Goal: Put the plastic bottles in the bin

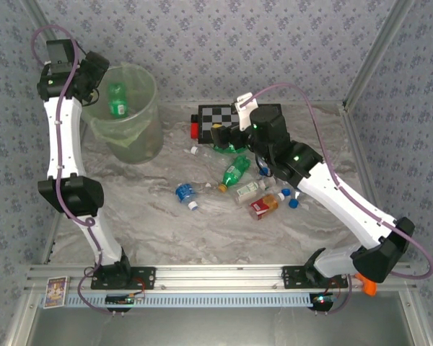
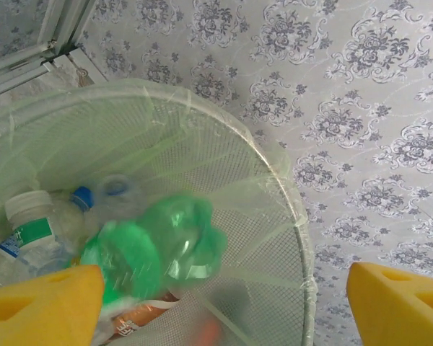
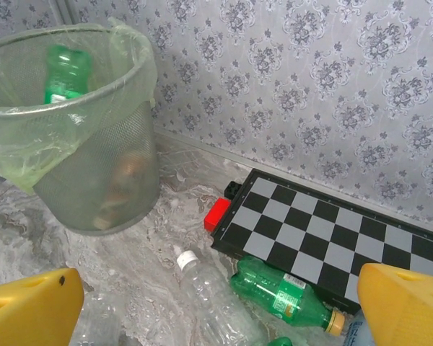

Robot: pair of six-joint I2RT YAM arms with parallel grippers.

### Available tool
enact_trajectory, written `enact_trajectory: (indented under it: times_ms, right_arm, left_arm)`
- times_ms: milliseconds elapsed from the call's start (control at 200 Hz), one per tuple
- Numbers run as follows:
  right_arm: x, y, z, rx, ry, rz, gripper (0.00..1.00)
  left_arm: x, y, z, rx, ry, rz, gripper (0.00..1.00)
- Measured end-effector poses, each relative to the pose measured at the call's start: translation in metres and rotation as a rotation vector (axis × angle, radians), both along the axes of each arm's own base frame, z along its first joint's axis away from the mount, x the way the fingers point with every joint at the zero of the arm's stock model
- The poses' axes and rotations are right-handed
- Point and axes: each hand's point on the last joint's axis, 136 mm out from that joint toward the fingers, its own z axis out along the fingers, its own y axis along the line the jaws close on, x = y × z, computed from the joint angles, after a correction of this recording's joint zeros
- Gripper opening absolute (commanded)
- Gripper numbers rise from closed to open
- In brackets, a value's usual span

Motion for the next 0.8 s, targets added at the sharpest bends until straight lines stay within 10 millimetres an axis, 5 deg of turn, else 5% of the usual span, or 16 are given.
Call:
enact_trajectory:
  times_ms: [190,265,475,640,805]
  right_arm:
    - [0.008,-0.005,-0.001,0.004,0.001,-0.012,0.99]
    - [0.012,-0.006,-0.003,0.005,0.003,-0.016,0.99]
    - [0.019,-0.002,-0.011,0.004,0.020,-0.005,0.99]
    - [0.022,0.002,-0.020,-0.004,0.041,0.004,0.99]
    - [0.021,0.004,-0.025,0.006,0.065,0.003,0.99]
  left_arm:
    - [-0.003,0.000,0.009,0.009,-0.007,-0.004,0.90]
    - [-0.004,0.000,0.012,0.019,-0.010,-0.011,0.99]
    - [-0.014,-0.005,0.002,0.059,0.049,-0.049,1.00]
    - [-0.034,-0.028,0.004,0.093,0.074,-0.118,1.00]
    - [-0.074,-0.074,0.000,0.139,0.108,-0.219,1.00]
